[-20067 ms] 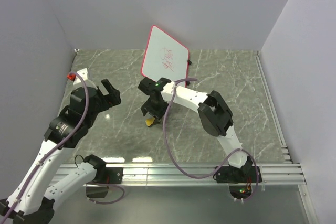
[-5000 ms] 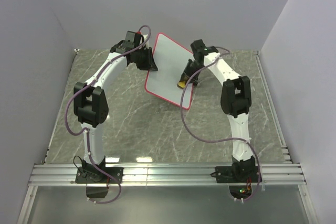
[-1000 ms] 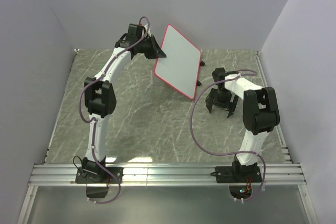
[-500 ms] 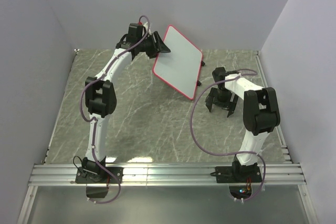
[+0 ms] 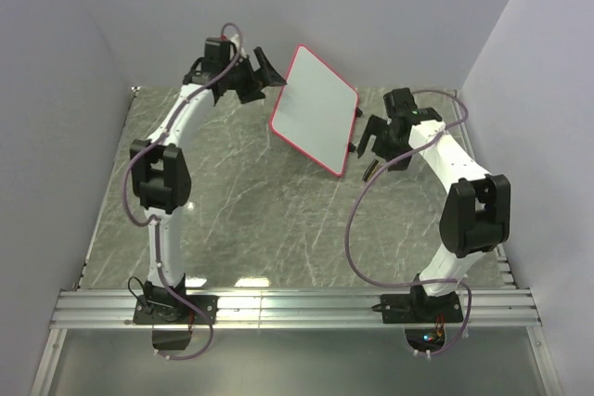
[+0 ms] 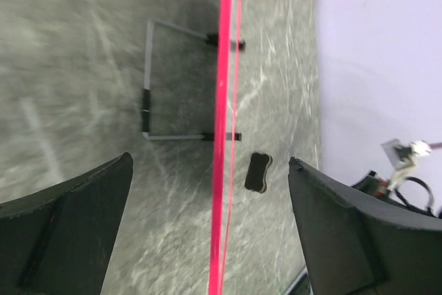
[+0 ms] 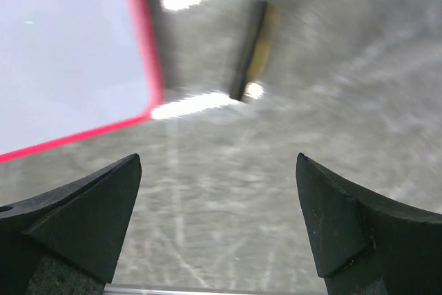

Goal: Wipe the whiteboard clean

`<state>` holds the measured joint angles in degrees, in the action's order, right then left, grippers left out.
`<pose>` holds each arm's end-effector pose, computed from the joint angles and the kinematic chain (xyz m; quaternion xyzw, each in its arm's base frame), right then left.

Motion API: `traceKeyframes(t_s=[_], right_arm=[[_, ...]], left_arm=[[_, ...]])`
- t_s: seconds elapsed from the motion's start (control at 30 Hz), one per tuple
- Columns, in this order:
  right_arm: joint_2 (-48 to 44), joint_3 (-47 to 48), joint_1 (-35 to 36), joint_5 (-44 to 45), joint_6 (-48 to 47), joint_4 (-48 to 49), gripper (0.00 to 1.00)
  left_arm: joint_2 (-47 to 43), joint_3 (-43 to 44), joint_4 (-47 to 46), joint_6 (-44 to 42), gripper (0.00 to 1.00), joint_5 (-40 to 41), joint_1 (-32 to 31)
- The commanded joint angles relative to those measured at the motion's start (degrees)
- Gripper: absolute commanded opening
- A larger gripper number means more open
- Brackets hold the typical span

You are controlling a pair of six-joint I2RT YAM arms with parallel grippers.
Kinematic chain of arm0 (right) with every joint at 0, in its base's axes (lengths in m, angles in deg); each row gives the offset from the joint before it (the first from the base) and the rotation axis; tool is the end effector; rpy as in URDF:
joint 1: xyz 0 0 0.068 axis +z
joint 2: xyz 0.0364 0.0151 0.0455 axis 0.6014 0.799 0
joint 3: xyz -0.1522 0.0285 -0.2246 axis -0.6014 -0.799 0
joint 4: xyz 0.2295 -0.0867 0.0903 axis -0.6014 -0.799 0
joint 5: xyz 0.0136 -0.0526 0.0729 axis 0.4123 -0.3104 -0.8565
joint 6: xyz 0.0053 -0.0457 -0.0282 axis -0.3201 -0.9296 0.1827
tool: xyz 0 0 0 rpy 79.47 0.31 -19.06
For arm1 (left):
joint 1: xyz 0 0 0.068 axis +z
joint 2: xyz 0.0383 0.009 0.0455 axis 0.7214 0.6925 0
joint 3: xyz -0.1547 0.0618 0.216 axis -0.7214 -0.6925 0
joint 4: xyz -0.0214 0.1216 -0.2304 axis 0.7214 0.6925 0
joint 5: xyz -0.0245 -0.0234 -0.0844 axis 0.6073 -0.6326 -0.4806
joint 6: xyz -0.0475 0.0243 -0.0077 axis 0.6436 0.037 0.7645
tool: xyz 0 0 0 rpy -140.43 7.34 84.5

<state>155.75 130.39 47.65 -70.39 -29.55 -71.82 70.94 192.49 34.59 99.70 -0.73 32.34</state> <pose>0.3439 0.0657 0.2557 0.1683 0.9637 0.0822 0.1902 0.4946 -0.1402 0.3054 -0.0685 0.8504 -0.4149 0.3162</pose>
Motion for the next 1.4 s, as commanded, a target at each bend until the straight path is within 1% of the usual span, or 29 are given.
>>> traceKeyframes(t_s=[0.0,0.1,0.13,0.2,0.27,0.4,0.47,0.5,0.53,0.57,0.6,0.63,0.67,0.7,0.83,1.0,1.17,1.37], right_arm=[[-2.79,5.85,1.36,-5.46,-0.60,3.84,1.00],[-3.40,9.63,1.63,-8.10,-0.07,4.90,1.00],[-3.93,11.03,1.71,-8.28,0.11,5.07,1.00],[-4.46,11.92,1.63,-7.06,0.90,5.07,1.00],[-4.81,11.05,1.54,-5.74,1.68,5.94,1.00],[-5.95,6.57,0.40,-6.87,2.57,9.29,1.00],[-5.78,4.37,0.05,-4.86,3.88,8.95,1.00],[-4.56,3.84,-0.30,-1.11,4.58,7.98,0.99],[-3.59,3.49,-0.65,0.41,5.46,6.50,0.95],[-2.45,2.61,-1.09,1.03,6.77,4.22,0.73],[-0.35,1.74,-2.14,2.60,7.05,3.76,0.59],[0.54,0.34,-2.50,3.84,7.49,2.89,0.36],[1.33,-0.20,-2.76,4.98,8.10,2.62,0.02],[2.82,-0.82,-3.20,5.69,8.11,2.61,0.00],[5.73,-2.58,-3.29,8.15,7.75,3.67,0.00],[10.12,-2.32,-3.29,8.78,8.72,4.63,0.00],[12.85,-0.39,-3.21,4.39,8.11,8.67,0.00],[13.55,2.34,-3.12,-7.47,7.32,17.72,0.00]], left_arm=[[-9.83,-1.87,0.63,-1.82,0.99,3.51,3.01],[-13.78,-4.69,3.00,-3.57,1.00,7.82,4.68],[-14.85,-6.35,3.79,-3.84,0.99,10.09,5.55],[-18.17,-8.46,4.84,-4.63,0.99,12.04,6.61],[-20.73,-12.07,5.37,-5.77,0.99,14.66,7.23],[-29.07,-18.48,7.30,-7.71,0.98,19.24,8.28],[-33.20,-22.70,7.92,-8.32,0.98,22.05,8.64],[-34.62,-24.10,8.10,-8.50,0.97,22.85,8.73],[-35.76,-26.99,8.45,-8.67,0.97,23.64,8.73],[-36.91,-28.41,8.54,-8.94,0.97,24.08,8.81],[-38.66,-29.82,8.71,-8.94,0.97,24.52,8.90],[-39.37,-32.09,8.98,-8.94,0.97,24.61,8.90],[-40.51,-32.99,9.15,-9.03,0.96,24.61,8.90],[-41.13,-33.87,9.24,-9.03,0.96,24.62,8.90],[-42.80,-36.33,9.68,-8.85,0.96,25.14,8.90],[-42.19,-34.84,10.47,-8.68,0.95,25.05,8.90],[-41.40,-34.14,10.83,-8.59,0.94,24.97,8.90],[-40.00,-34.49,10.30,-8.50,0.94,24.35,8.90]])
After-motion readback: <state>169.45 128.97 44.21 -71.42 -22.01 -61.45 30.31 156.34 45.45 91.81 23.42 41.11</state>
